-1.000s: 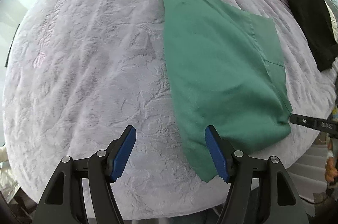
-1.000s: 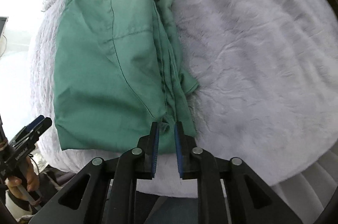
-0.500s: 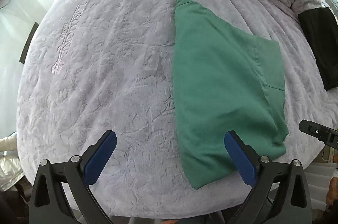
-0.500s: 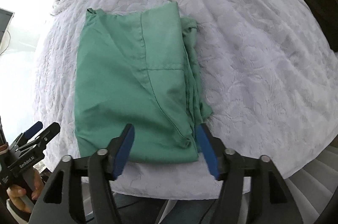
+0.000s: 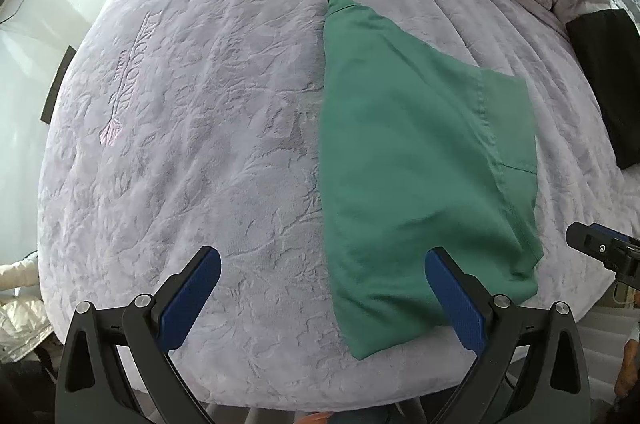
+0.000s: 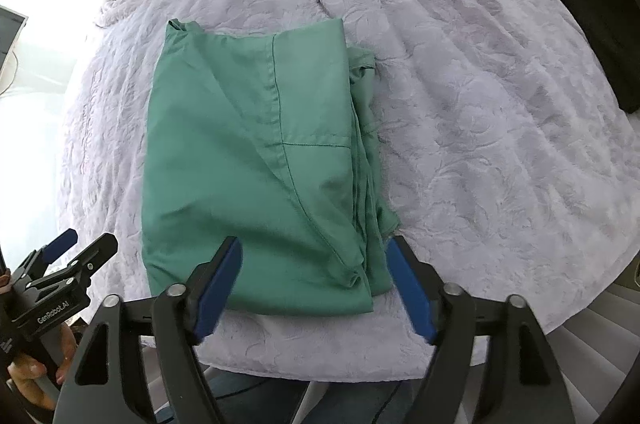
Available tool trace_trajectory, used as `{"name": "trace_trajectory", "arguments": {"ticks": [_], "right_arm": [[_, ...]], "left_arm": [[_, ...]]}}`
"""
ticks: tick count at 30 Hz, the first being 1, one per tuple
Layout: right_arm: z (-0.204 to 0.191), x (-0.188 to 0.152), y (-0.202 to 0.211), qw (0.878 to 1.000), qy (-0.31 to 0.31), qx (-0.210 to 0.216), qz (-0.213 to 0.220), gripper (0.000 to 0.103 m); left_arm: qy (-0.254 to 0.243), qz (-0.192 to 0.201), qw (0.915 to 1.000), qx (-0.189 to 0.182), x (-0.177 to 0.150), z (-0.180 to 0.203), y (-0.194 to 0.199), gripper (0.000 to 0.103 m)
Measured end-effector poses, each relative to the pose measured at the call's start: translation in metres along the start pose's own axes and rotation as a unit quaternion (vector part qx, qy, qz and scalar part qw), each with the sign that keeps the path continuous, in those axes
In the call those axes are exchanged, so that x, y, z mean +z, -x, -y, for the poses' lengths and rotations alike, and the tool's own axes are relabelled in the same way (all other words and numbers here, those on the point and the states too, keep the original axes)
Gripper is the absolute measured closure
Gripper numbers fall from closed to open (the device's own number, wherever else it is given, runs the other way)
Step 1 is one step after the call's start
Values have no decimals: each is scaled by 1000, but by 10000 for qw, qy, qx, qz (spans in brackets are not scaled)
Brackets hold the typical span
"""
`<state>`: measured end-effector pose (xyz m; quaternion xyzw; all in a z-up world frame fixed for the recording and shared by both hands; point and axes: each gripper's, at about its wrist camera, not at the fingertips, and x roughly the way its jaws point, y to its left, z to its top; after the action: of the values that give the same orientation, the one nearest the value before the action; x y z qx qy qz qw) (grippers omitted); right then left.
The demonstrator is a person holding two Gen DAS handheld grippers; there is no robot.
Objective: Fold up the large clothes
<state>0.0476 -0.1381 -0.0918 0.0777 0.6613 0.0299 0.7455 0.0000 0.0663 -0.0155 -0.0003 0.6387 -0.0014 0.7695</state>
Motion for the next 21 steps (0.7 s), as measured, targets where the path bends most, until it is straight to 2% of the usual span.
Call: {"name": "trace_trajectory", "arguments": {"ticks": [9, 21], "right_arm": [[-5, -2, 7, 9990, 187, -342, 202, 16], [-1, -6, 12, 9965, 68, -747, 356, 14]], "left_arm": [[-82, 18, 9999, 74, 4, 4, 2, 1], [-138, 48, 9999, 78, 4, 4, 3, 1]]}}
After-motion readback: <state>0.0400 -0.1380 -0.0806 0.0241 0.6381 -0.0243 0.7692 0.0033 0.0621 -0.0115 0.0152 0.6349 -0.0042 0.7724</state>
